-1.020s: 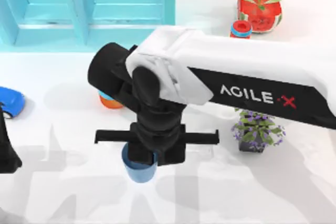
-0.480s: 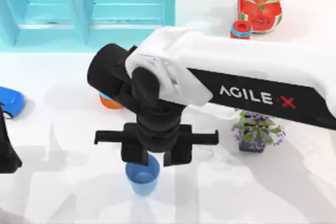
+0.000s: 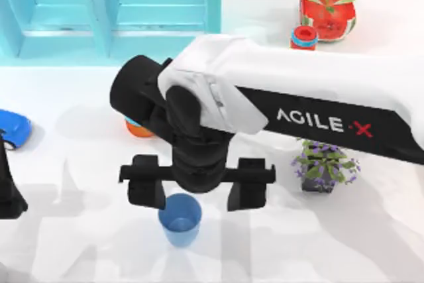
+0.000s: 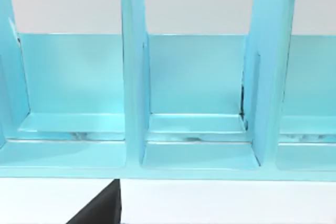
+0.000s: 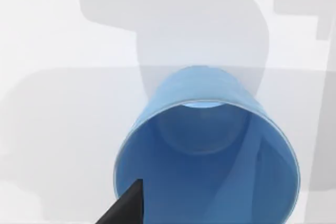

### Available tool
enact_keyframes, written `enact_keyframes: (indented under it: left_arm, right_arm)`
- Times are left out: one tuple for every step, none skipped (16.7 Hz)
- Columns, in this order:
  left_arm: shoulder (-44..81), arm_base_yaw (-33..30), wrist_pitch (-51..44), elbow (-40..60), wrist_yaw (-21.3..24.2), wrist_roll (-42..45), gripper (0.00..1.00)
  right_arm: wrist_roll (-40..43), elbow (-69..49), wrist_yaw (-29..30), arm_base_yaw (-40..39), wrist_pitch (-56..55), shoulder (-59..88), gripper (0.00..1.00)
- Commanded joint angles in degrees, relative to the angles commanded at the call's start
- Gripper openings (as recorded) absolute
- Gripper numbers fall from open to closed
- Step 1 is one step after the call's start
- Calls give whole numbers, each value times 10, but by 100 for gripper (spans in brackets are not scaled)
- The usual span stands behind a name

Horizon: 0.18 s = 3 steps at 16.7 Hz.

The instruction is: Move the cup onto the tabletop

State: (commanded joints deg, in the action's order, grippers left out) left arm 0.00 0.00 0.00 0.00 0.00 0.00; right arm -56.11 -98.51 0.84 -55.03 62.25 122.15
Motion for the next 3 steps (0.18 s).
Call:
enact_keyframes:
  left_arm:
    - [0, 0, 0, 0, 0, 0, 100]
    - [0, 0, 0, 0, 0, 0, 100]
    - [0, 0, 0, 0, 0, 0, 100]
  right_arm:
    - [0, 0, 0, 0, 0, 0, 100]
    - [0, 0, 0, 0, 0, 0, 100]
    - [0, 0, 0, 0, 0, 0, 100]
